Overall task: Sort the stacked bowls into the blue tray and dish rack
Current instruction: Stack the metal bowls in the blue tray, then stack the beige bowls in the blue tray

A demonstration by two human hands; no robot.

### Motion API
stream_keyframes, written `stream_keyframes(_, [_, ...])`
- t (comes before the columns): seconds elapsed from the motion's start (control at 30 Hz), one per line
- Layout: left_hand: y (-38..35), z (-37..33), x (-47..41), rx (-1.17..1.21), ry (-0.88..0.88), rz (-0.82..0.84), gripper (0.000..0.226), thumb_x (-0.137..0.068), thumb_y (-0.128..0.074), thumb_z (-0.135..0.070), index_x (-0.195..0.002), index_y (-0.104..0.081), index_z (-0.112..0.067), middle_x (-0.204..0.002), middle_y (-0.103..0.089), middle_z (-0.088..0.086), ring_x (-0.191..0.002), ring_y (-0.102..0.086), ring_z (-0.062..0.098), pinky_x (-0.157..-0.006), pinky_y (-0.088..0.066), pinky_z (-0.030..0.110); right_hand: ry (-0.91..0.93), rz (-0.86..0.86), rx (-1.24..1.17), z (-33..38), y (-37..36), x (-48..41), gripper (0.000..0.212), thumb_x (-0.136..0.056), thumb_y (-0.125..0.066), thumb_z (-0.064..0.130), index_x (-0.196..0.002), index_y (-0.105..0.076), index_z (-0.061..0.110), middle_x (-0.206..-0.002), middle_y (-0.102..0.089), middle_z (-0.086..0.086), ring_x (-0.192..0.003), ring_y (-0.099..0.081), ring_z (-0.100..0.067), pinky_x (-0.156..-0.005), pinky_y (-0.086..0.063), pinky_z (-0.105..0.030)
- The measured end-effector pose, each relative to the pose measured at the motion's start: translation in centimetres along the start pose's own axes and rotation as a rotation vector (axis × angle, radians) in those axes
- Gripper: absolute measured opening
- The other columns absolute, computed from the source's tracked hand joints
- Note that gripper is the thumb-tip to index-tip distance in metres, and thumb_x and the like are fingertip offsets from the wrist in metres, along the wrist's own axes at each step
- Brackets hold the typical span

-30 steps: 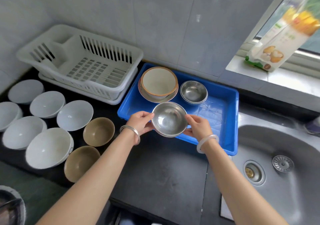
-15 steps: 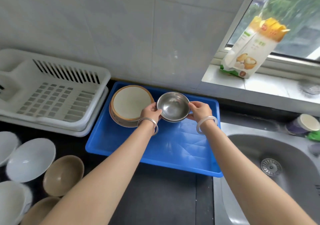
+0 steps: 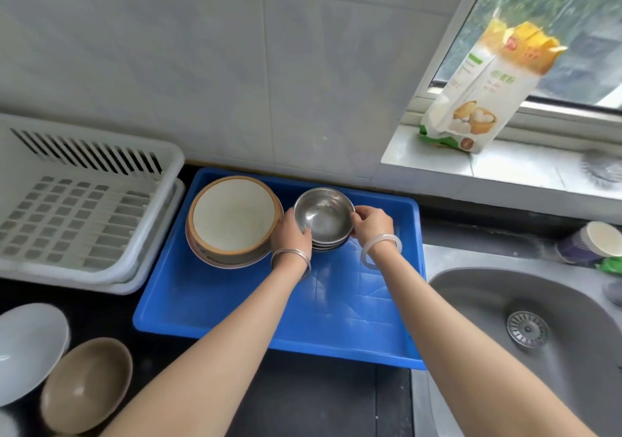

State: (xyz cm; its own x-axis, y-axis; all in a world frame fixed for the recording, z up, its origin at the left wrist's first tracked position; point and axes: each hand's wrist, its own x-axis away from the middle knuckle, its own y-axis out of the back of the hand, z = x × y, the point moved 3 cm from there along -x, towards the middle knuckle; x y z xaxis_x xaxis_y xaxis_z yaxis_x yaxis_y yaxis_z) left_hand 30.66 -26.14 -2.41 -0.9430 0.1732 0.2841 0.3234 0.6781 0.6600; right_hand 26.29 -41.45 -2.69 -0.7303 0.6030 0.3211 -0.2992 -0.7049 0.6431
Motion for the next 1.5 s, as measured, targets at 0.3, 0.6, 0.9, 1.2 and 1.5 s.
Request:
stream_keyframes(0.3, [-1.3,1.1,0.9,-0.009,-0.002,-0.023,0.064,-0.091,-0.051,-0.014,-0.146,-0.018,-0.011,-0.155,-0.023,0.008,-0.141,-0.025,0.026,-0.111,-0.027,0.034,0.036,-0.002,0.059,-0.9,-0.8,0.7,0.034,-0.093,-0.048,0.022,-0.125,-0.058,0.015,-0.126,-0.058,-0.011,-0.111,-0.056,-0.029,-0.09,-0.044,-0.035])
stream_keyframes(0.6, [-1.3,1.8,2.1,0.033,-0.004,0.046,0.063,-0.093,-0.047,-0.023,-0.147,-0.016,-0.013,-0.156,-0.019,0.006,-0.142,-0.024,0.025,-0.11,-0.029,0.034,0.041,0.128,0.009,-1.3,-1.3,2.3,0.048,-0.097,-0.039,0.031,-0.143,-0.033,0.017,-0.143,-0.047,-0.008,-0.128,-0.045,-0.029,-0.1,-0.037,-0.035])
stream_keyframes(0.9, [1.8,4.5,7.0,0.039,0.005,0.081,0.046,-0.095,-0.043,-0.025,-0.14,-0.037,-0.015,-0.144,-0.044,0.007,-0.131,-0.042,0.024,-0.107,-0.037,0.041,0.122,0.044,-0.07,-0.9,0.5,7.6,0.033,-0.097,-0.041,0.028,-0.123,-0.055,0.014,-0.123,-0.062,-0.009,-0.11,-0.057,-0.024,-0.084,-0.04,-0.028])
stream_keyframes(1.2, [9.0,13.0,17.2,0.011,0.077,-0.156,0.037,-0.094,-0.047,-0.022,-0.13,-0.05,-0.018,-0.135,-0.053,0.002,-0.122,-0.051,0.021,-0.099,-0.042,0.034,0.202,0.303,-0.1,0.0,-7.5,19.0,0.023,-0.095,-0.042,0.03,-0.099,-0.063,0.022,-0.091,-0.069,0.0,-0.089,-0.065,-0.022,-0.083,-0.052,-0.036])
stream_keyframes(1.5, [14.9,24.5,24.5,0.006,0.35,-0.533,0.042,-0.083,-0.061,-0.001,-0.124,-0.057,-0.01,-0.133,-0.053,0.008,-0.122,-0.048,0.028,-0.104,-0.04,0.039,0.231,0.615,0.175,4.4,-19.8,25.0,0.032,-0.095,-0.043,0.036,-0.123,-0.052,0.025,-0.111,-0.064,-0.002,-0.092,-0.063,-0.019,-0.084,-0.053,-0.035])
